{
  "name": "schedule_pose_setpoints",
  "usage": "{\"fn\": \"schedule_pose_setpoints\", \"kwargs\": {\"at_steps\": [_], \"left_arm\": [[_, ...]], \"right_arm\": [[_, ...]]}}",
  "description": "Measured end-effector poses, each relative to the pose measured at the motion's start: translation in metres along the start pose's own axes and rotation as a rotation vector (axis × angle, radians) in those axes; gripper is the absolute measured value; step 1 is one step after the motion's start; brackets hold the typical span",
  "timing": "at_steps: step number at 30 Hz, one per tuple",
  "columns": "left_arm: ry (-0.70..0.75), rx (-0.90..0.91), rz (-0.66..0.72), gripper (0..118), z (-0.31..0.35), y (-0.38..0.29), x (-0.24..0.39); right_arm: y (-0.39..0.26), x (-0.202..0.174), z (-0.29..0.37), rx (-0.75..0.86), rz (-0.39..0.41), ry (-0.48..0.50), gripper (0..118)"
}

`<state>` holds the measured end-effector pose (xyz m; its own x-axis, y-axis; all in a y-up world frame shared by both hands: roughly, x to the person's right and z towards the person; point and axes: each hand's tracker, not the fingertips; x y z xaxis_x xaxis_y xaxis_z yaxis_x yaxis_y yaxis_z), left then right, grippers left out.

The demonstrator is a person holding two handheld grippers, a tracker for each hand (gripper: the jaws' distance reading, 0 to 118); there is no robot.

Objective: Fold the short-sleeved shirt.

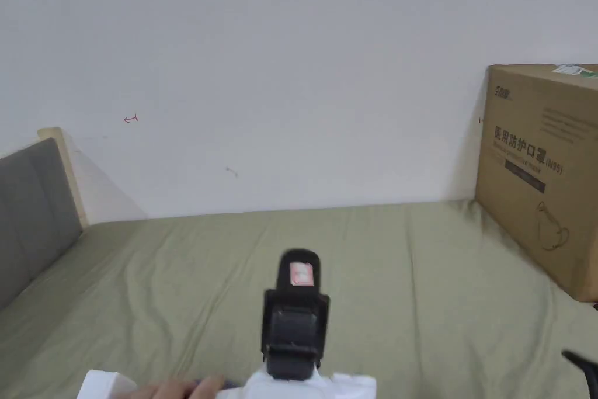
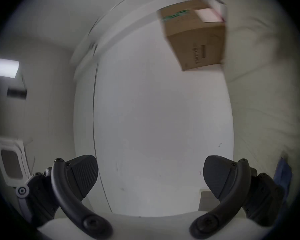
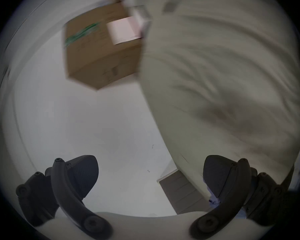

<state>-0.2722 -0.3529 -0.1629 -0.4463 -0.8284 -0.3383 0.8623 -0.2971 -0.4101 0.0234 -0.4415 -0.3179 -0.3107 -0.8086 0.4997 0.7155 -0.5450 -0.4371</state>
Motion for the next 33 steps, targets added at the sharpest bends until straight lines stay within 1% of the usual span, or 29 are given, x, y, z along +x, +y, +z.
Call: {"fn": "schedule_pose_setpoints", "kwargs": {"at_steps": [1,2,4,6,8,9,10,11,12,13,14,15,16,17,18,19,20,21,22,23,27,33], "left_arm": [[-0.032,0.003,0.089,118,0.004,0.002,0.000],[-0.105,-0.067,0.325,118,0.001,0.003,-0.013],[-0.163,-0.205,0.614,118,-0.012,-0.006,-0.034],[-0.197,-0.327,0.892,118,-0.027,-0.028,-0.057],[-0.234,-0.416,1.192,118,-0.036,-0.054,-0.069],[-0.269,-0.430,1.347,118,-0.039,-0.068,-0.071],[-0.286,-0.435,1.511,118,-0.038,-0.081,-0.071],[-0.282,-0.450,1.650,118,-0.034,-0.092,-0.069],[-0.275,-0.466,1.741,118,-0.029,-0.098,-0.066],[-0.242,-0.508,1.785,118,-0.024,-0.101,-0.064],[-0.198,-0.539,1.795,118,-0.019,-0.102,-0.062],[-0.171,-0.549,1.787,118,-0.013,-0.103,-0.060],[-0.152,-0.555,1.791,118,-0.008,-0.103,-0.059],[-0.136,-0.561,1.791,118,-0.003,-0.099,-0.060],[-0.127,-0.566,1.790,118,0.000,-0.099,-0.059],[-0.119,-0.570,1.780,118,0.001,-0.098,-0.059],[-0.113,-0.574,1.767,118,0.001,-0.099,-0.059],[-0.116,-0.574,1.758,118,0.000,-0.097,-0.060],[-0.129,-0.578,1.752,118,-0.001,-0.098,-0.060],[-0.145,-0.584,1.750,118,-0.003,-0.099,-0.059],[-0.171,-0.581,1.764,118,-0.002,-0.099,-0.060],[-0.179,-0.592,1.777,118,-0.001,-0.097,-0.058]], "right_arm": [[0.004,0.000,0.001,0.013,0.045,-0.016,118],[0.006,-0.009,0.003,0.031,0.167,-0.007,118],[-0.005,-0.032,0.007,0.056,0.411,0.044,118],[-0.019,-0.067,0.009,0.060,0.622,0.136,118],[-0.050,-0.102,0.015,0.085,0.890,0.200,118],[-0.066,-0.113,0.019,0.109,1.043,0.225,118],[-0.086,-0.121,0.024,0.137,1.231,0.253,118],[-0.108,-0.125,0.027,0.180,1.458,0.274,118],[-0.128,-0.121,0.030,0.212,1.670,0.291,118],[-0.148,-0.114,0.032,0.269,1.892,0.283,118],[-0.164,-0.099,0.032,0.328,2.125,0.233,118],[-0.176,-0.086,0.031,0.371,2.265,0.218,118],[-0.181,-0.073,0.029,0.403,2.336,0.167,118],[-0.184,-0.064,0.029,0.405,2.327,0.133,118],[-0.182,-0.061,0.029,0.370,2.268,0.148,118],[-0.172,-0.060,0.029,0.316,2.187,0.164,118],[-0.168,-0.059,0.030,0.296,2.110,0.176,118],[-0.167,-0.059,0.029,0.303,2.071,0.162,118],[-0.167,-0.059,0.028,0.317,2.050,0.133,118],[-0.163,-0.066,0.029,0.325,2.060,0.127,118],[-0.162,-0.069,0.032,0.351,2.097,0.152,118],[-0.165,-0.069,0.037,0.340,2.113,0.188,118]]}}
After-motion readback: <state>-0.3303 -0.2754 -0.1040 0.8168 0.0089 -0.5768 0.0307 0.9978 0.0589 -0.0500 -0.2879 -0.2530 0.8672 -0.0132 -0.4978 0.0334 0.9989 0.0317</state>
